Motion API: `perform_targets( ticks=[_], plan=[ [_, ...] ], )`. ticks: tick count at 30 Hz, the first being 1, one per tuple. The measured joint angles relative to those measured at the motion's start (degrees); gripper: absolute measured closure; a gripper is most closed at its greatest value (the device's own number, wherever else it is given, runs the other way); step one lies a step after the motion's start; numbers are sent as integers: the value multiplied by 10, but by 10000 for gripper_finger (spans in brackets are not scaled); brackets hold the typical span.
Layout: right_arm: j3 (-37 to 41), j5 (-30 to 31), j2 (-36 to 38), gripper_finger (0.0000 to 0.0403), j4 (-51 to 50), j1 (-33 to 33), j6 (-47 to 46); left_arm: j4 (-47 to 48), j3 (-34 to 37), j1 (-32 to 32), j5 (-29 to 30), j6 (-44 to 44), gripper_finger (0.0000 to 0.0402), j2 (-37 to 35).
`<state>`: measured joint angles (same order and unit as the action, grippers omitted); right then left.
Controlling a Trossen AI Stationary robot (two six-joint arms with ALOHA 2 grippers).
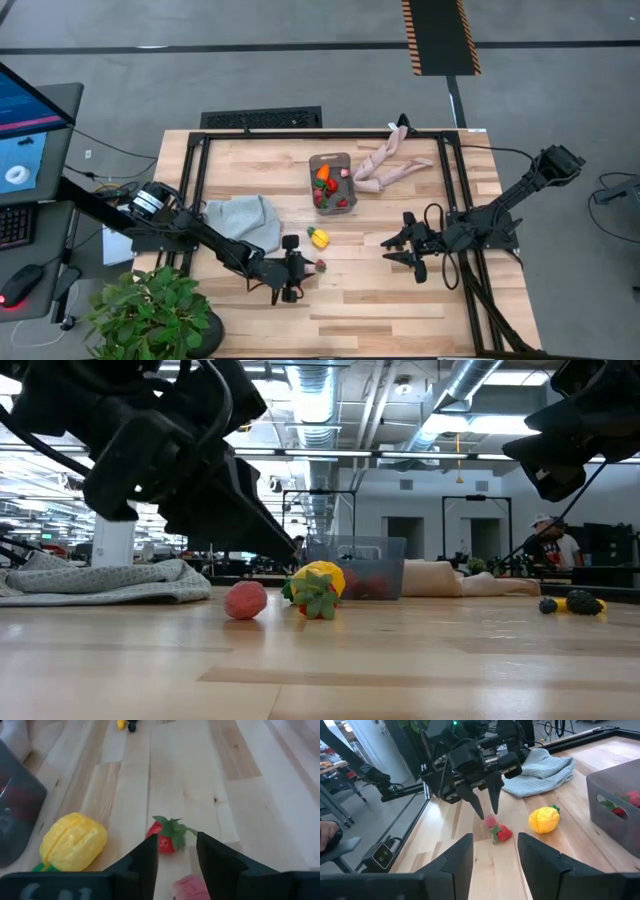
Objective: Pick and placing Produce into tupperware
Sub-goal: Put the red strawberry into the black bin
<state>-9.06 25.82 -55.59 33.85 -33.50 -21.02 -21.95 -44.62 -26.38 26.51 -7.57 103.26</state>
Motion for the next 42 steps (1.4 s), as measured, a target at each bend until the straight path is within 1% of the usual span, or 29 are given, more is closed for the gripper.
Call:
perform_targets(
  ticks=[3, 5, 8, 10, 19, 23, 28, 34, 38, 42],
  plan=[
    [0, 0, 0, 229, -3, 0, 0, -21, 0, -1, 1, 32, 272, 17],
    [0, 1, 0, 231, -4, 2, 0, -53, 0, -1, 3, 59, 271, 42],
    [0, 2, 0, 234, -6, 4, 0, -74, 0, -1, 3, 93, 271, 73],
    [0, 1, 0, 234, -7, 3, 0, -89, 0, -1, 11, 101, 271, 85],
    [0, 1, 0, 235, -9, 3, 0, -97, 0, -3, 44, 110, 271, 83],
    [0, 1, 0, 235, -11, 3, 0, -101, 0, -3, 44, 110, 271, 83],
    [0, 1, 0, 235, -11, 3, 0, -127, 0, -3, 36, 117, 271, 83],
    [0, 0, 0, 235, -11, 3, 0, -124, -7, -3, 37, 158, 271, 83],
    [0, 0, 0, 235, -11, 3, 0, -122, -7, 5, 34, 156, 271, 83],
    [0, 0, 0, 235, -11, 3, 0, -119, -7, 23, -18, 141, 268, 83]
  ],
)
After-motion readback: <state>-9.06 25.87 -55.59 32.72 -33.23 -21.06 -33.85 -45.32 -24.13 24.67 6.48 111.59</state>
